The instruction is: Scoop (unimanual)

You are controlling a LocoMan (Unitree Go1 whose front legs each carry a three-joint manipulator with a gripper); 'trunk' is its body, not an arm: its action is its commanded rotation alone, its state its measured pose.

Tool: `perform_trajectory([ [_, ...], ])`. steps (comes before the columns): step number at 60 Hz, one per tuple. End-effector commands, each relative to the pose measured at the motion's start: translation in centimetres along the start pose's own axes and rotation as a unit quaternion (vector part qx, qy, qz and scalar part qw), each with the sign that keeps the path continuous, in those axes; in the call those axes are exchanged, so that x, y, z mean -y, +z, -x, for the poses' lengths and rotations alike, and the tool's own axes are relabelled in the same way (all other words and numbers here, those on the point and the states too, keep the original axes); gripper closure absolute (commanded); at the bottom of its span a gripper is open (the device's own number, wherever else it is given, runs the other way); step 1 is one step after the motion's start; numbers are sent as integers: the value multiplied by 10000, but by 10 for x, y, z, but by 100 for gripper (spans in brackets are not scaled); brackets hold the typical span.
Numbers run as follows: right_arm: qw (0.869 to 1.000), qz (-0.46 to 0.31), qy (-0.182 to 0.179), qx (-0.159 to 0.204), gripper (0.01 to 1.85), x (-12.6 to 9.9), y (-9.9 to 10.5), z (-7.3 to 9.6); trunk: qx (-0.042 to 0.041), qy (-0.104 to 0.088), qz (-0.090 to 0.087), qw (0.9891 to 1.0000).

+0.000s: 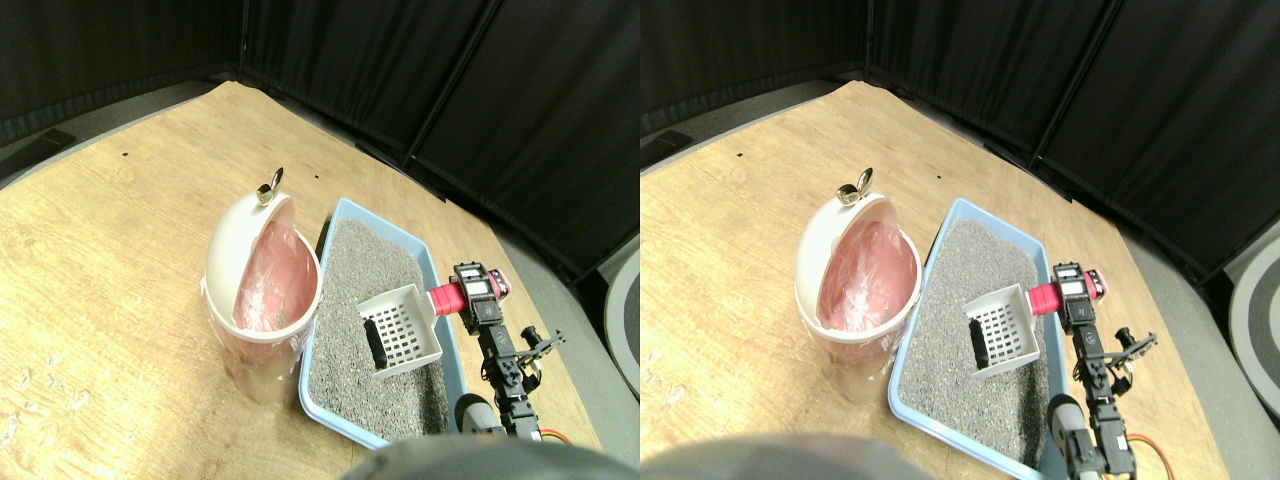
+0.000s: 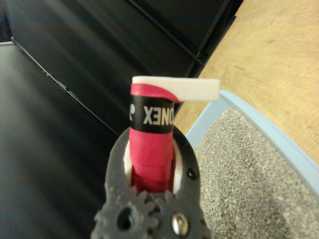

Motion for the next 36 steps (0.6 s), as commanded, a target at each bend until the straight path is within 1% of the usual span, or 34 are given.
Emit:
perform_trajectory([
  [1,9981,-406,397,-257,180,-7,-15,-1,-77,118,-3,9999],
  [3,9976,-583,219,-295,180,-2,-15,-2,-68,83,-26,9999],
  [4,9976,-583,219,-295,180,-2,-15,-2,-64,76,-32,9999],
  [5,9970,-699,85,-310,180,2,-15,-3,-60,63,-46,10000],
  [6,9970,-699,85,-310,180,2,-15,-3,-58,55,-54,10000],
  [8,9960,-857,1,-260,180,7,-14,-4,-48,28,-73,10000],
  [10,9919,-1228,-257,-213,180,13,-14,-5,-31,1,-95,9999],
  [11,9919,-1228,-257,-213,180,13,-14,-5,-29,-9,-103,9999],
  [12,9867,-1548,-448,-193,180,18,-13,-5,-19,-33,-120,9999],
  [13,9836,-1680,-618,-213,180,21,-13,-5,-12,-52,-133,9999],
  [14,9836,-1680,-618,-213,180,21,-13,-5,-11,-61,-142,9999],
  [15,9812,-1765,-747,-207,180,24,-13,-5,-5,-77,-160,9998],
  [16,9804,-1789,-802,-196,180,26,-13,-5,-2,-86,-167,9998],
  [19,9719,-1999,-1236,-147,180,36,-13,-4,4,-136,-201,9997],
  [22,9712,-1994,-1295,-121,180,41,-13,-3,18,-188,-236,9995],
  [23,9680,-2112,-1353,-64,180,46,-13,-2,22,-195,-241,9995],
  [24,9680,-2112,-1353,-64,180,46,-13,-2,26,-206,-247,9995],
  [26,9624,-2262,-1500,-38,180,53,-14,-1,40,-245,-264,9993],
  [34,9569,-2459,-1529,213,180,67,-16,1,74,-340,-314,9989],
  [36,9536,-2561,-1560,285,180,71,-16,2,83,-362,-325,9988],
])
